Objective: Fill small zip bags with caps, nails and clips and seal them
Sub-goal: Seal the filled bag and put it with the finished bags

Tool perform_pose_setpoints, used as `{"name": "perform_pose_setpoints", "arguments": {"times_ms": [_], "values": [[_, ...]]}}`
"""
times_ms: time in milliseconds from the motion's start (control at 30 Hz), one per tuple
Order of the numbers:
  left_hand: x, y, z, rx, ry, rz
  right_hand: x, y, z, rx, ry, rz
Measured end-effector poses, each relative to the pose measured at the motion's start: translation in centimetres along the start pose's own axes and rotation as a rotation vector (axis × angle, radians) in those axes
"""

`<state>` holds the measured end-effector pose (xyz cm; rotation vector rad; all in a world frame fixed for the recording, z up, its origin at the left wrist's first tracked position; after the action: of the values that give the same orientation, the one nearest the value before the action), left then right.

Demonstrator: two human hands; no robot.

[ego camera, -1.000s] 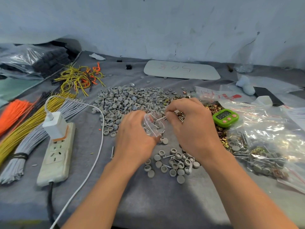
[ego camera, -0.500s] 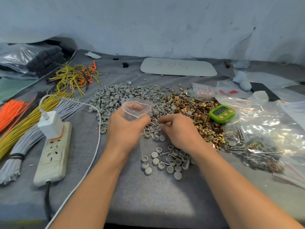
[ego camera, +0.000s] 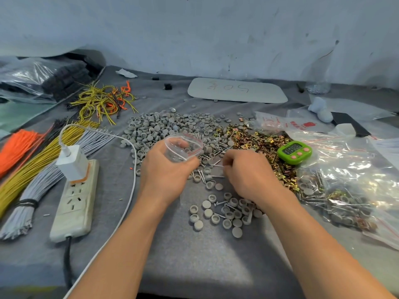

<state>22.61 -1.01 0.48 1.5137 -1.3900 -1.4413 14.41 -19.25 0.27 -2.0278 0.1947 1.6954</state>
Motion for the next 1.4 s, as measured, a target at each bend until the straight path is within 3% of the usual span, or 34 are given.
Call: {"name": "perform_pose_setpoints", "arguments": {"times_ms": [100,200,333,400,500,567,633,733,833,900,967,1033,1133,1233,1333,1400], "values": [[0.1,1.1,0.2,0.133,-0.002,-0.180,-2.6,0.6,0.9,0.037,0.197,-0.291],[0.9,1.8,0.6,0.241,-0.044,-0.310,-5.7,-0.9,2.5,-0.097,0.354,-0.567],[2.0,2.8,1.3,0.322,-0.081,-0.341,-6.7,-4.8,3.7,-0.321,0.348,-0.357],[2.4,3.0,1.2,0.324,-0.116,-0.329,-6.2,-5.5,3.6,-0.345,0.340,-0.364],[1.5,2.0,0.7,0.223,-0.074,-0.234,-5.9,-2.6,2.2,-0.132,0.346,-0.534],[1.0,1.2,0.6,0.152,-0.054,-0.136,-4.3,-0.3,1.1,0.014,0.278,-0.391],[0.5,0.9,0.5,0.109,-0.038,-0.080,-1.1,0.5,0.1,0.094,0.060,-0.239],[0.1,0.8,0.3,0.101,-0.027,-0.085,1.9,-0.5,-0.5,0.051,-0.096,-0.112],[0.0,0.6,0.3,0.140,-0.036,-0.148,1.8,-0.6,-0.5,0.039,-0.067,-0.034],[0.4,0.9,0.4,0.204,-0.048,-0.234,0.3,0.2,-0.4,0.071,0.042,-0.034],[0.9,1.4,0.6,0.266,-0.057,-0.323,-2.2,0.6,0.3,0.081,0.197,-0.241],[1.4,1.8,0.8,0.292,-0.069,-0.363,-5.0,-0.7,1.5,-0.050,0.333,-0.402],[2.1,2.2,1.0,0.339,-0.084,-0.417,-6.7,-5.1,3.6,-0.375,0.375,-0.271],[2.4,2.4,0.9,0.358,-0.091,-0.469,-6.6,-6.9,4.1,-0.495,0.409,-0.279],[1.6,1.3,0.7,0.226,-0.065,-0.287,-6.2,-3.8,2.9,-0.242,0.432,-0.511],[1.1,0.8,0.6,0.178,-0.053,-0.211,-4.9,-1.2,1.7,-0.034,0.373,-0.499]]}}
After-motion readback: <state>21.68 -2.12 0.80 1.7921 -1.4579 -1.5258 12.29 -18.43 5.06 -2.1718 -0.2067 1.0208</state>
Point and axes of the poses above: each hand's wrist, its own z-axis away from the middle knuckle, its own x-axis out of the palm, y = z × x, the point moved 8 cm from there along -z, towards the middle knuckle, and after that the axes turned 2 degrees about z, right-handed, at the moved point
